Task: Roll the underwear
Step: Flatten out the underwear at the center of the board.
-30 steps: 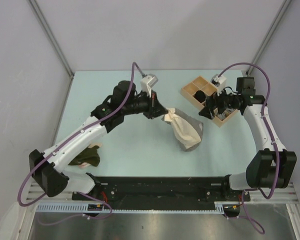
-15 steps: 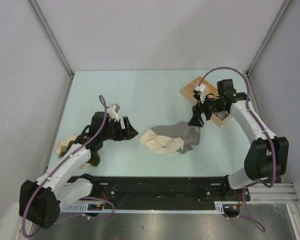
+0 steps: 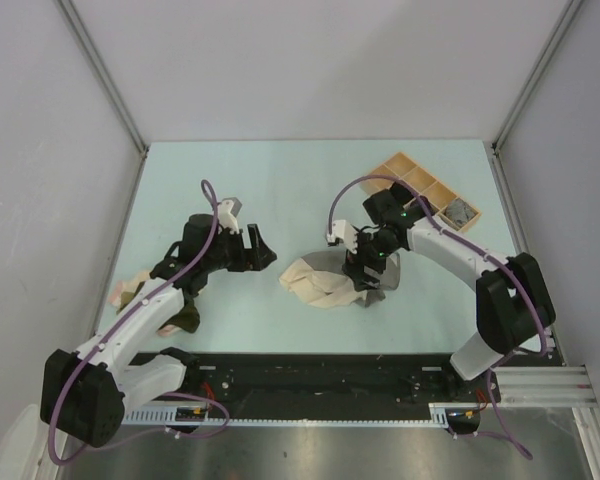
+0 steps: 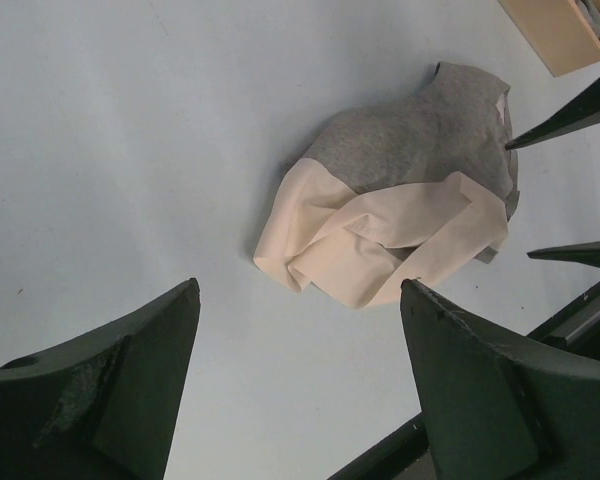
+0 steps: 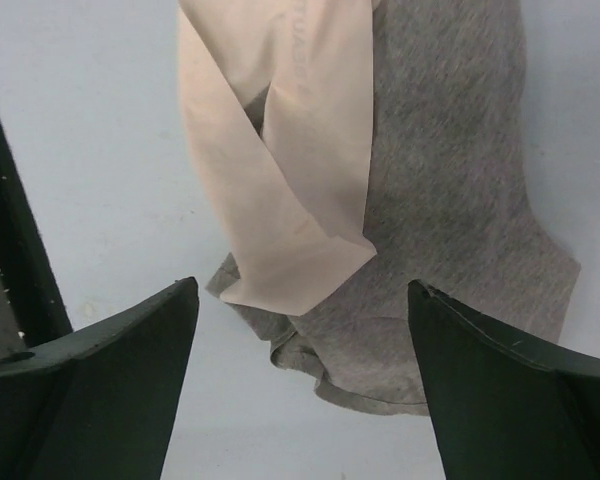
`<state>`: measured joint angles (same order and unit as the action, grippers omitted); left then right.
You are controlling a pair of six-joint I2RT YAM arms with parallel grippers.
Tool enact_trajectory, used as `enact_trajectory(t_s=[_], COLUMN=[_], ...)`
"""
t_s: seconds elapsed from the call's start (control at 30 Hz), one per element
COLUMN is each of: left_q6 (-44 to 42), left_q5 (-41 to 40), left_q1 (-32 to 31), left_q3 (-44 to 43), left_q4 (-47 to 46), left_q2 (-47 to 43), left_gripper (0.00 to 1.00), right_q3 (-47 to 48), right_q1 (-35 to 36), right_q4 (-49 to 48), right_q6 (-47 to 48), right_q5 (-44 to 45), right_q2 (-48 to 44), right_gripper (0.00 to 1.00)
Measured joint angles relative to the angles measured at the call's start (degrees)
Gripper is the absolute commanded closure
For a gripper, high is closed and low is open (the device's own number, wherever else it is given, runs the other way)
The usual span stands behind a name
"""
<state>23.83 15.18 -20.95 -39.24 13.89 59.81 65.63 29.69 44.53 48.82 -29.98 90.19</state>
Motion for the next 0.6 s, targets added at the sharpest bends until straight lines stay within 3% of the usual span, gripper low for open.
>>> enact_trajectory(t_s=[0.13, 0.23, 0.33, 0.47, 0.53, 0.6], left_q6=[-0.17, -0.17, -0.17, -0.2, -0.17, -0.2], left_q5=[0.0, 0.02, 0.04, 0.04, 0.04, 0.04], left_q1=[0.0, 0.0, 0.0, -0.02, 0.0, 0.0], left_q3=[0.02, 0.02, 0.02, 0.02, 0.04, 0.07], left_q4=[-0.04, -0.13, -0.13, -0.15, -0.15, -0.15], left_q2=[0.0, 0.0, 0.0, 0.0, 0.0, 0.0], left_gripper=[0.15, 0.15, 0.14, 0.14, 0.14, 0.14], right_q3=[-0.04, -0.04, -0.04, -0.04, -0.07, -0.07], right_q1=[1.18, 1.9, 2.64, 3.87, 4.57, 5.29], right_q4=[-0.83, -1.36, -1.73, -1.64, -1.29, -0.81], right_q6=[-0.17, -0.66, -0.92, -0.96, -1.07, -0.92], right_q5=[3.56, 4.48, 4.92, 4.68, 4.37, 3.87], right_q2=[3.48, 5.03, 5.95, 6.03, 6.03, 6.03], right_gripper=[0.26, 0.28, 0.4, 0.91, 1.0, 1.0])
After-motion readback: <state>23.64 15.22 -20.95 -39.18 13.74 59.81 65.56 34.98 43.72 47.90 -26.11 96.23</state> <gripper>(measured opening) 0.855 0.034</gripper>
